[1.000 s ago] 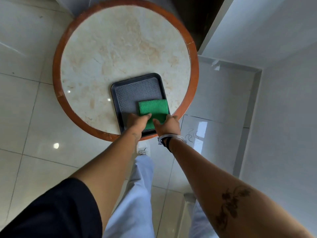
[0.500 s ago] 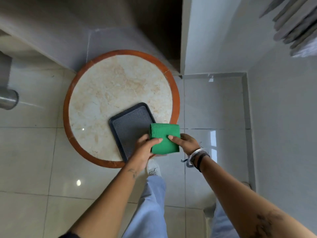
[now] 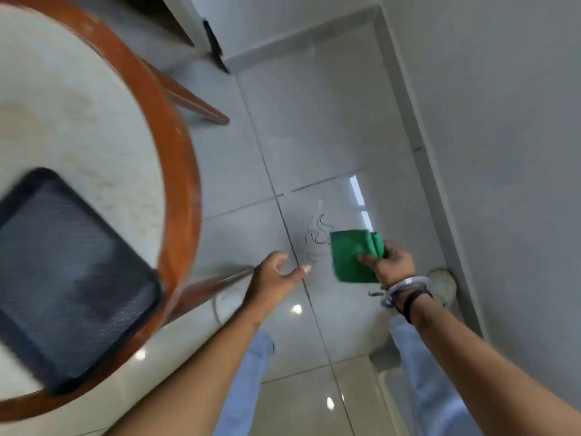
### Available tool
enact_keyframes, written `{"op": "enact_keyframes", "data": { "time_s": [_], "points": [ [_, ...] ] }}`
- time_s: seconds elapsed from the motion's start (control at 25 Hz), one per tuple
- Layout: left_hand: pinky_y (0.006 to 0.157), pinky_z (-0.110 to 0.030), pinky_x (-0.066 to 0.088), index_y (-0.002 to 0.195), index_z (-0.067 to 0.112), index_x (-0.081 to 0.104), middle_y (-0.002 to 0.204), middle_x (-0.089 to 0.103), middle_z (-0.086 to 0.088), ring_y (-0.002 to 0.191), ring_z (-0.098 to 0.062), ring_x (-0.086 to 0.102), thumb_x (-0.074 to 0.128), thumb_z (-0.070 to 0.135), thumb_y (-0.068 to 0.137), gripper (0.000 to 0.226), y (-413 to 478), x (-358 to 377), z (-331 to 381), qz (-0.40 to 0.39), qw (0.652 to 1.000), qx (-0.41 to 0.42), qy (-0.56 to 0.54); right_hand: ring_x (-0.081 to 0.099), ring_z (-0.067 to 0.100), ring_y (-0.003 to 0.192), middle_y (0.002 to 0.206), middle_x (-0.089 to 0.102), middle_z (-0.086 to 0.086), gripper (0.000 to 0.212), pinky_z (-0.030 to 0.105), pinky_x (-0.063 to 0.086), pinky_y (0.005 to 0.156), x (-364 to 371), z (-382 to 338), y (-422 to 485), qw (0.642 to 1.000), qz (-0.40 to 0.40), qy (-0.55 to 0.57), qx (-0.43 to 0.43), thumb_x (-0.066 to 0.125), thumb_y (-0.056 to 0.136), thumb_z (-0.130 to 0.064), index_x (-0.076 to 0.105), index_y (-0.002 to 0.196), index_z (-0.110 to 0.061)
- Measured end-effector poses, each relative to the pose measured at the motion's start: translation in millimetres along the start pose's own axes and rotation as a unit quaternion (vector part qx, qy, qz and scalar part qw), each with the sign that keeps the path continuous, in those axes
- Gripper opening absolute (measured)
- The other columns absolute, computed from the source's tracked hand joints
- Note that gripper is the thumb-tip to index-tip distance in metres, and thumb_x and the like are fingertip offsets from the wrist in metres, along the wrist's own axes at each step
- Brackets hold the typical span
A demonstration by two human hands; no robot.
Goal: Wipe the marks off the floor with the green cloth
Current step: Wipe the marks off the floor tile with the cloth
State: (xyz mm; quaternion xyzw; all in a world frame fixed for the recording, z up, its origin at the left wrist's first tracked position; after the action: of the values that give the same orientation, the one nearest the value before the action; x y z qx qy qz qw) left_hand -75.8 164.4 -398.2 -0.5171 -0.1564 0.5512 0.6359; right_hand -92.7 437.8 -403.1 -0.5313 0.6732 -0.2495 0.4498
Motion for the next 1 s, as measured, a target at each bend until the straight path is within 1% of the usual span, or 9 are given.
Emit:
{"op": "enact_keyframes", "data": {
  "time_s": [0.12,0.2,0.32,0.44,0.6,0.72,0.8,0.92,1.0],
  "points": [
    [0.108,-0.038,0.038,0.14,0.01,0.046,0.145,0.049,-0.012,0.131,-0.028,0.048,0.073,0.053,0.077,0.082,91,23,-29,0.014,0.949,0.096,0.299,0.064,0.04,0.072,0.081,0.07,0.023,0.018,0.038,0.049,0.063,-22,25,68,0.953,0.184,-0.215,-0.104,0.07,0.075,-0.013,0.062,0.09,-0.007],
    [0.114,-0.042,0.027,0.147,0.009,0.035,0.153,0.037,-0.015,0.141,-0.027,0.034,0.07,0.055,0.079,0.089,146,34,-51,0.032,0.911,0.115,0.394,0.062,0.046,0.066,0.076,0.069,0.027,0.017,0.042,0.048,0.059,-1,33,105,0.91,0.225,-0.302,-0.174,0.066,0.073,-0.011,0.06,0.088,-0.005],
    [0.117,-0.048,0.019,0.153,0.01,0.018,0.16,0.021,-0.016,0.146,-0.03,0.023,0.073,0.055,0.076,0.105,201,52,-75,0.048,0.879,0.108,0.462,0.065,0.045,0.081,0.092,0.069,0.026,0.021,0.044,0.046,0.077,92,66,145,0.856,0.076,-0.437,-0.265,0.061,0.076,-0.01,0.061,0.096,-0.004],
    [0.12,-0.05,0.015,0.154,0.007,0.007,0.162,0.005,-0.02,0.149,-0.034,0.012,0.078,0.051,0.072,0.117,233,72,-101,0.017,0.867,0.055,0.495,0.044,0.03,0.131,0.149,0.043,0.012,0.054,0.051,0.023,0.11,174,148,147,0.702,-0.155,-0.627,-0.299,0.051,0.087,-0.039,0.043,0.135,-0.014],
    [0.121,-0.049,0.011,0.154,0.004,-0.002,0.16,-0.009,-0.027,0.149,-0.038,0.0,0.081,0.042,0.074,0.121,245,92,-122,0.003,0.855,0.026,0.518,0.034,0.028,0.139,0.156,0.033,0.009,0.078,0.06,0.02,0.111,165,147,160,0.697,-0.065,-0.631,-0.334,0.046,0.082,-0.054,0.031,0.146,-0.012],
    [0.121,-0.05,0.018,0.153,-0.001,0.001,0.158,-0.004,-0.035,0.147,-0.045,0.008,0.075,0.03,0.084,0.106,250,93,-121,0.023,0.838,0.043,0.543,0.01,0.025,0.148,0.162,0.011,0.002,0.078,0.058,-0.002,0.115,159,156,179,0.661,-0.089,-0.669,-0.33,0.028,0.086,-0.061,0.023,0.15,-0.016],
    [0.12,-0.051,0.017,0.152,-0.003,0.003,0.156,0.0,-0.037,0.146,-0.047,0.01,0.072,0.03,0.086,0.101,255,97,-120,0.019,0.84,0.044,0.54,0.007,0.028,0.149,0.162,0.011,0.004,0.081,0.057,-0.006,0.115,165,177,166,0.596,-0.157,-0.705,-0.351,0.022,0.086,-0.064,0.017,0.151,-0.016],
    [0.12,-0.052,0.017,0.151,-0.005,0.003,0.155,0.002,-0.039,0.146,-0.049,0.009,0.074,0.034,0.084,0.105,261,99,-123,0.018,0.832,0.035,0.553,0.023,0.029,0.145,0.158,0.029,0.006,0.082,0.056,0.0,0.115,166,208,137,0.492,-0.254,-0.717,-0.424,0.041,0.083,-0.063,0.025,0.149,-0.015],
    [0.12,-0.051,0.017,0.151,-0.005,0.004,0.156,0.002,-0.038,0.146,-0.048,0.008,0.074,0.033,0.084,0.104,263,100,-126,0.024,0.84,0.037,0.54,0.017,0.027,0.147,0.16,0.023,0.005,0.082,0.058,-0.005,0.115,150,178,169,0.569,-0.149,-0.703,-0.401,0.028,0.084,-0.067,0.012,0.149,-0.019]
  ]
}}
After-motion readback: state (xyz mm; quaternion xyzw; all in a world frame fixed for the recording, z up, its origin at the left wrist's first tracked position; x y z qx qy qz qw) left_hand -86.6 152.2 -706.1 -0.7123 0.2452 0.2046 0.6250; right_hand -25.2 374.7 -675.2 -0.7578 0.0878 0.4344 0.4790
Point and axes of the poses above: each hand's wrist, its own y-axis towards the middle knuckle, its own x-axis out of the palm, z = x × y, the point moved 10 cm from there along y, towards the middle knuckle
